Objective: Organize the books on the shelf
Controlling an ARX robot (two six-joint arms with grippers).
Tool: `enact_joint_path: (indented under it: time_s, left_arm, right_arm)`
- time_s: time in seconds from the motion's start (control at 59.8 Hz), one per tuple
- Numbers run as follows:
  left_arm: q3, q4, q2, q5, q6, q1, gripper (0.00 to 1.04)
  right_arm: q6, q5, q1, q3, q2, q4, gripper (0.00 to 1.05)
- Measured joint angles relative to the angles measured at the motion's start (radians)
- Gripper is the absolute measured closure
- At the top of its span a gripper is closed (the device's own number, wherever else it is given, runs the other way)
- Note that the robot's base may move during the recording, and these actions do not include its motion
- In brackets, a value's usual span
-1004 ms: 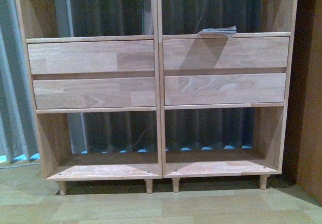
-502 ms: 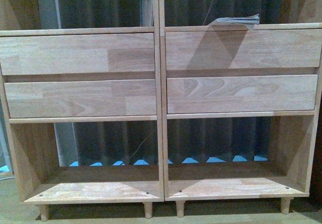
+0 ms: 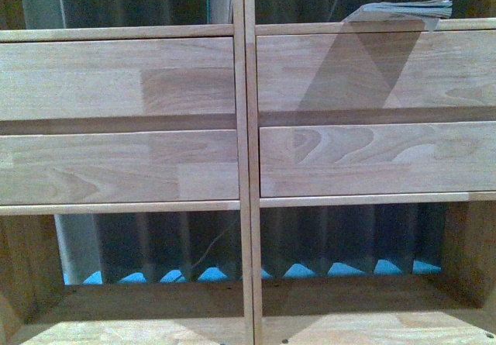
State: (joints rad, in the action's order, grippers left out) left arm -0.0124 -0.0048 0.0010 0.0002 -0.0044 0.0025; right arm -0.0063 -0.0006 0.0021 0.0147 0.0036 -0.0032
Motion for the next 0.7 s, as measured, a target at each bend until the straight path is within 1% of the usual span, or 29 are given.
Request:
enact_joint_path:
  time_s: [0.703]
  left_arm:
    - [0.0,0.0,0.0,0.0,0.0,0.0,0.07]
  right_arm:
    - [0.0,0.0,0.0,0.0,0.0,0.0,0.07]
